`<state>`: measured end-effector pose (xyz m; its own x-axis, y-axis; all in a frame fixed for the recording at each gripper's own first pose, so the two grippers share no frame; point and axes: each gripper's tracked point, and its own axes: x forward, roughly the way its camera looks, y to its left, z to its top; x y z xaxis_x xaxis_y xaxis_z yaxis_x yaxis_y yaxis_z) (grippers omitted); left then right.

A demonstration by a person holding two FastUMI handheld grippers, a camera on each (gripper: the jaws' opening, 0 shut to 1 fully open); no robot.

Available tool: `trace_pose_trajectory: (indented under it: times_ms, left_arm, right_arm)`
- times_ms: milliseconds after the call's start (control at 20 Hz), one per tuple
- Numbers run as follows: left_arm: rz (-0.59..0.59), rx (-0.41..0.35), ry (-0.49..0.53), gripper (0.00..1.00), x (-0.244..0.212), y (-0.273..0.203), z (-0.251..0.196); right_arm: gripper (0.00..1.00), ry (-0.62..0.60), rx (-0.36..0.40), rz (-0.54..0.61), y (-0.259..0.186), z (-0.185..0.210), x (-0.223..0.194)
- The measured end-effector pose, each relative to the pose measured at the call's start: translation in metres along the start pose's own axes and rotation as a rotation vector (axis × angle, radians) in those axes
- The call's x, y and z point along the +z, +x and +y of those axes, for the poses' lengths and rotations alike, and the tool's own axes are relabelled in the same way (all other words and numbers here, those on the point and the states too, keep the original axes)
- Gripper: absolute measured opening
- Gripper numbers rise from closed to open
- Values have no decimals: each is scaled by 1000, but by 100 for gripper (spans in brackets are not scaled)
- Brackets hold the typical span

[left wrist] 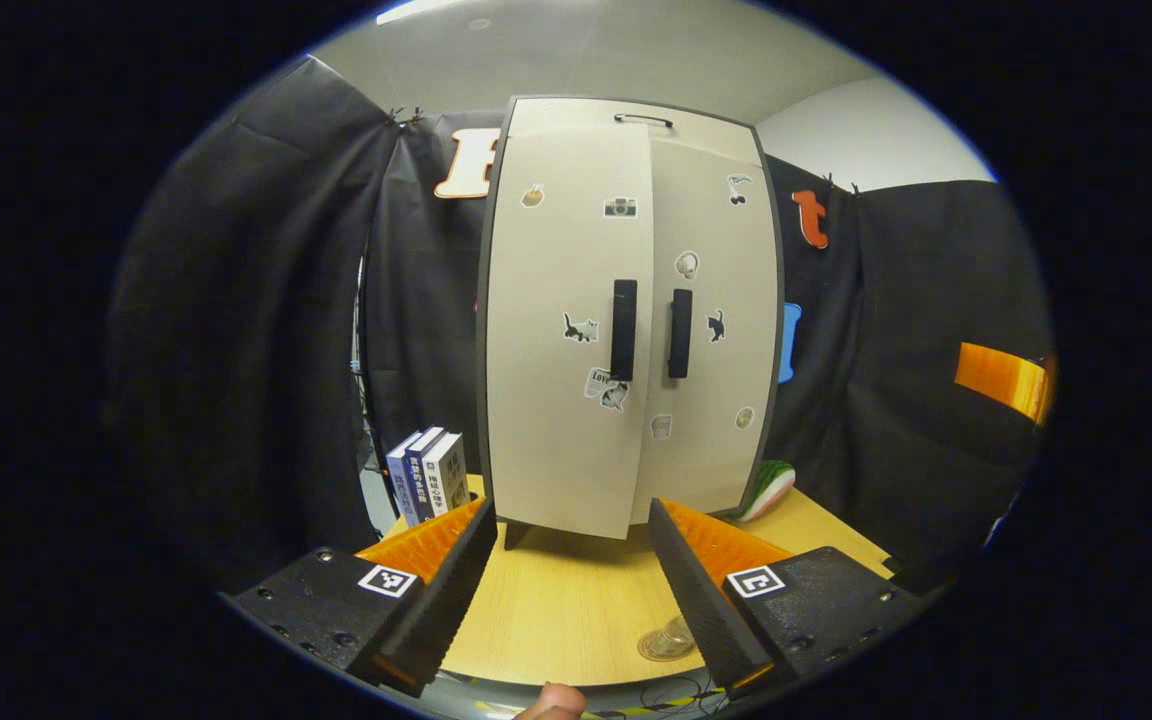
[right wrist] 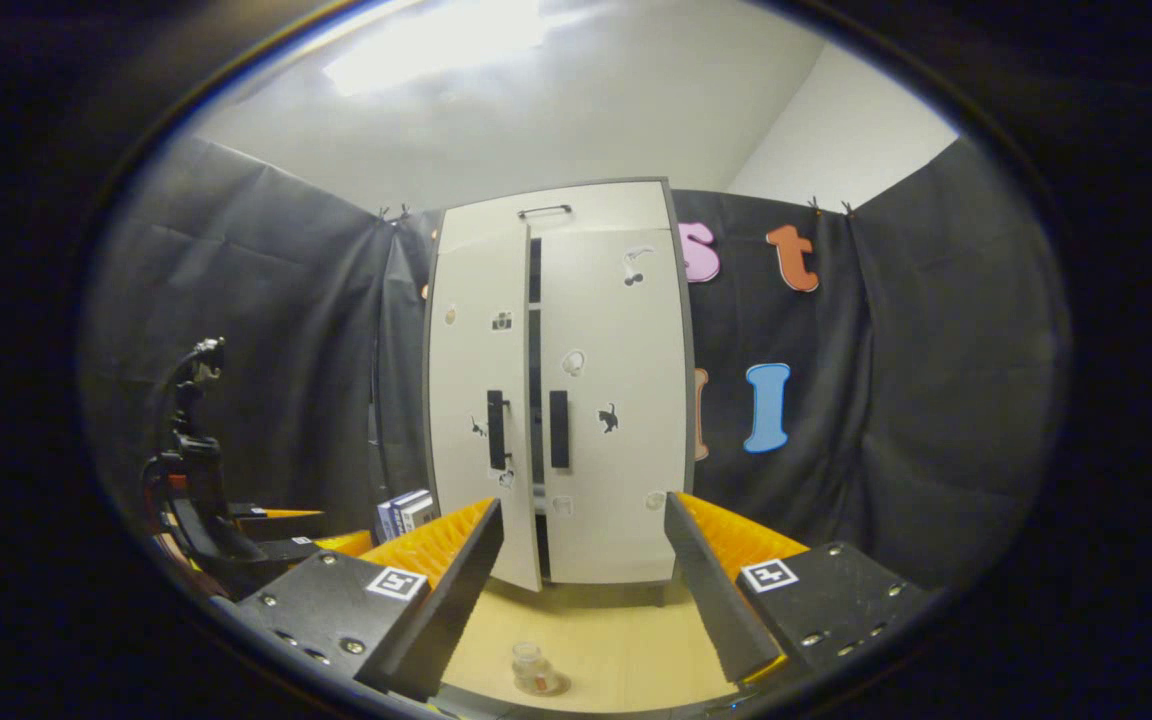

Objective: Grasp the bottle in the cabinet with the left hand and place it on the coaster, then close the right door with the right hand and the left door with the left hand.

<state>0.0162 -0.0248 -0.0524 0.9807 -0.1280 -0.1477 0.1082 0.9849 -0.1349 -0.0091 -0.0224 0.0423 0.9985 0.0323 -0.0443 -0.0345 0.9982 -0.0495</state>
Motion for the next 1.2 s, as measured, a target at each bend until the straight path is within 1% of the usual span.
trace_pose_trajectory:
  times_ms: [150,300,500,550,600,650,700,750,800,850,950,1000,1200]
  left_arm:
    - [-32,20,30,97,12,-4,6]
    - [-50,34,52,97,20,-9,9]
    - [-69,23,65,97,33,-9,4]
    - [-72,25,71,94,37,-8,3]
    - [-77,27,72,97,41,-8,3]
    - [-82,24,67,96,44,-6,2]
    - [-88,22,58,94,48,-5,1]
    - [-98,17,49,97,52,-3,-1]
    - [-100,13,47,94,56,-2,-2]
    - [-94,8,49,97,56,0,-3]
    - [-112,-2,63,97,65,3,-4]
    - [-134,-20,65,96,69,5,-7]
    - [-115,-65,65,96,55,12,-8]
  right_arm:
    - [99,-54,18,8,11,3,-6]
    - [99,-56,12,20,23,0,-14]
    - [99,-69,-3,27,37,-5,-21]
    - [99,-71,-8,29,38,-7,-23]
    - [99,-71,-5,30,39,-7,-25]
    - [99,-71,-6,23,39,-9,-23]
    - [99,-73,-7,15,38,-10,-23]
    - [99,-78,-8,9,39,-11,-23]
    - [99,-80,-19,8,39,-14,-24]
    - [99,-79,-37,16,37,-18,-26]
    - [99,-72,-55,35,35,-17,-30]
    - [99,-70,-66,47,36,-18,-30]
    - [99,-74,-132,53,23,-24,-30]
